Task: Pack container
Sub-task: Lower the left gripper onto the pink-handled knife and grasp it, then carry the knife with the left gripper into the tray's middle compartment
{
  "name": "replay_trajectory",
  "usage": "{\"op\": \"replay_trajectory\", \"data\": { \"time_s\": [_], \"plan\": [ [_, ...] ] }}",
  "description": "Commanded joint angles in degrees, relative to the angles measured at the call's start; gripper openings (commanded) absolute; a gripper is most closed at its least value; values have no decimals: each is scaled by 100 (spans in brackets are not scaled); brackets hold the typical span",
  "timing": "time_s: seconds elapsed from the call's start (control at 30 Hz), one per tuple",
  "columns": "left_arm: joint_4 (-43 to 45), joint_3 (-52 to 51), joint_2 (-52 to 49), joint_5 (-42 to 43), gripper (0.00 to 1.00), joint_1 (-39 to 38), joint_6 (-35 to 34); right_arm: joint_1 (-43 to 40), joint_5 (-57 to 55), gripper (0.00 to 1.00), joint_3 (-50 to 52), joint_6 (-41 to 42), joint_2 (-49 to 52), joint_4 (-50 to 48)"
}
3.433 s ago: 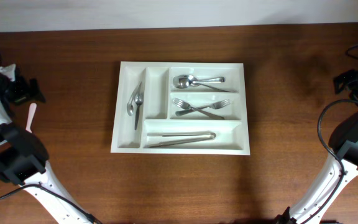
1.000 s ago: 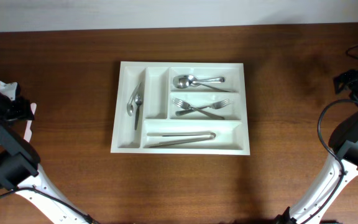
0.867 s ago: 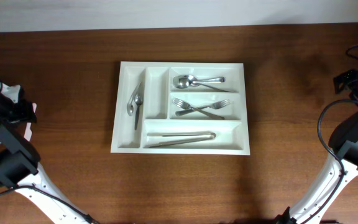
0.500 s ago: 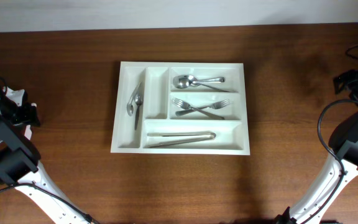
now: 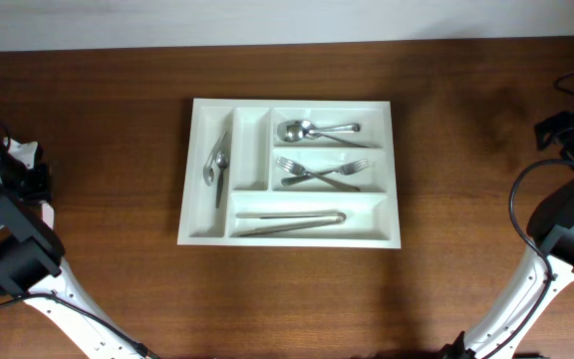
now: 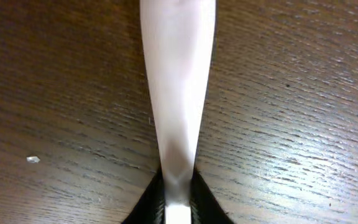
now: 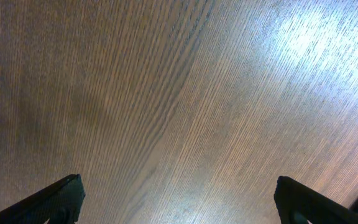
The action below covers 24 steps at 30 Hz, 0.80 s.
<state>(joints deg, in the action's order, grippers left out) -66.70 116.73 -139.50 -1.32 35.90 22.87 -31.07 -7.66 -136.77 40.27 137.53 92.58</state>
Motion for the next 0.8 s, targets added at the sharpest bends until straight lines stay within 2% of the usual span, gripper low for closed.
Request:
{"op": "replay_trajectory", "data": {
  "time_s": [0.0, 0.2, 0.33, 0.5, 0.77],
  "plan": [
    [28, -46, -109, -11, 2, 0, -52, 24, -55, 99, -39, 0, -243, 0],
    [-70, 57, -105, 57, 2, -28, -662, 24, -55, 99, -39, 0, -243, 0],
    [-352, 372, -87, 501, 2, -157, -662, 24, -55, 99, -39, 0, -243, 0],
    [-881, 1285, -48, 1167, 2, -573, -715, 24, -55, 99, -39, 0, -243, 0],
    [-1869, 3230, -28, 1266, 2, -1906, -1582, 24, -55, 99, -39, 0, -243, 0]
  ]
}}
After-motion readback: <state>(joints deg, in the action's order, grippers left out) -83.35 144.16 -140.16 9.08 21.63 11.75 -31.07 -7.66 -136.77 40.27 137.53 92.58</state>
